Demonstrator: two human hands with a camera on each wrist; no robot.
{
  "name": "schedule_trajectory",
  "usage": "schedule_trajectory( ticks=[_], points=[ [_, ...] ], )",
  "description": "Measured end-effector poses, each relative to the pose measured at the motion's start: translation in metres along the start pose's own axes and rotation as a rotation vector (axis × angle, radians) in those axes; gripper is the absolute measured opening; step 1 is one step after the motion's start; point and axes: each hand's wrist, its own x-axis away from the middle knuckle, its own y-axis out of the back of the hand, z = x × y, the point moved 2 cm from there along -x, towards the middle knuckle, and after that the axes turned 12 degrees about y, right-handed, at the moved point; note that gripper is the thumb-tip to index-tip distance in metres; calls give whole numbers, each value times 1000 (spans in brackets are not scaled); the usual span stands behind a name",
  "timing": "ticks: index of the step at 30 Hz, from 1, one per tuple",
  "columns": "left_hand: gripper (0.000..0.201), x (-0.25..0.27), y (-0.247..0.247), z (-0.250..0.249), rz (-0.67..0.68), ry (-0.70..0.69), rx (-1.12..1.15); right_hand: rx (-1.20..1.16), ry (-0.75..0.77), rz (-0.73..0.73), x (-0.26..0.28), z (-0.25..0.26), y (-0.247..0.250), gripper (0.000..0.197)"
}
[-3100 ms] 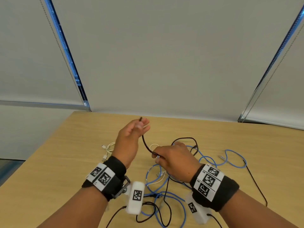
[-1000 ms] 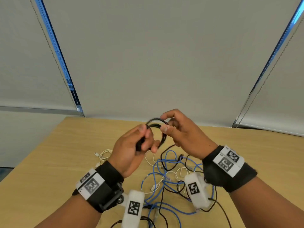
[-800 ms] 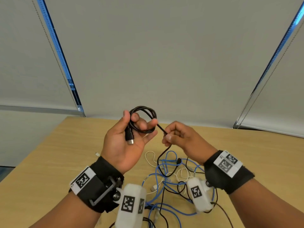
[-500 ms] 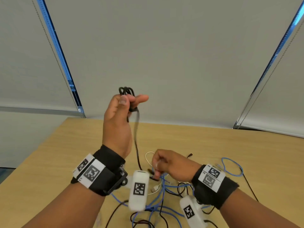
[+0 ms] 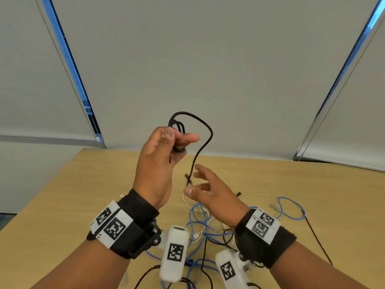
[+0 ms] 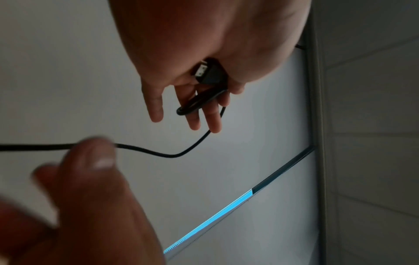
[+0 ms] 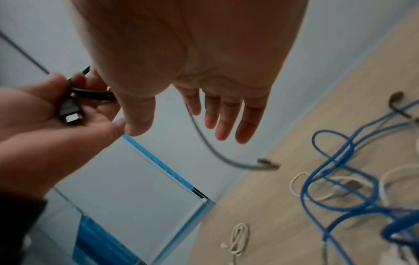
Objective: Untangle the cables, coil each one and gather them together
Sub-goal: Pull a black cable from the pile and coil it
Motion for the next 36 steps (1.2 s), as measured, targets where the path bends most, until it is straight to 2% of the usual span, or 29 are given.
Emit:
schedule_trajectory(
  ticks=[1, 3, 4, 7, 9, 13, 16, 18, 20, 22, 24, 25, 28, 31, 33, 36],
  points=[
    [23, 2, -4, 1, 17, 20, 42, -61, 10, -11, -2, 1, -1, 97],
    [25, 6, -10, 0, 55, 49, 148, -66, 37, -46, -7, 3, -5, 99],
    [26, 7, -12, -1, 71, 57, 193, -40, 38, -80, -9, 3, -7, 92],
    [27, 7, -13, -5, 92, 67, 252, -85, 3, -232, -10, 0, -9, 56],
    [28, 7, -11, -7, 114, 76, 284, -137, -29, -251, -9, -5, -9, 44],
    [28, 6, -12, -11, 138, 117, 383, 10, 2, -67, -2, -11, -17, 14],
    [30, 3, -13, -12, 149, 146, 489, -35, -82, 117, 8, -14, -26, 20],
    [29, 0, -11, -14, 145, 94, 504, 25, -124, 268, 16, -15, -30, 18],
    [26, -4, -6, -14, 87, -22, 373, 211, -53, 428, 25, -14, -29, 15],
    [23, -9, 3, -9, -40, -130, 52, 302, 23, 480, 33, -9, -26, 14],
    [20, -15, 14, 1, -145, -176, -322, 342, 90, 414, 39, 0, -17, 16],
    [19, -17, 20, 7, -157, -175, -483, 376, 144, 373, 41, 7, -11, 19],
    [20, -18, 33, 29, -84, -81, -737, 394, 277, 203, 39, 34, 18, 22],
    [30, -4, 24, 46, 136, 86, -669, 366, 336, -4, 28, 53, 51, 28],
    [36, 8, 9, 54, 320, 200, -463, 237, 291, -97, 19, 56, 62, 28],
    [44, 19, -7, 57, 403, 299, -122, -12, 233, -171, 13, 52, 65, 29]
  ],
)
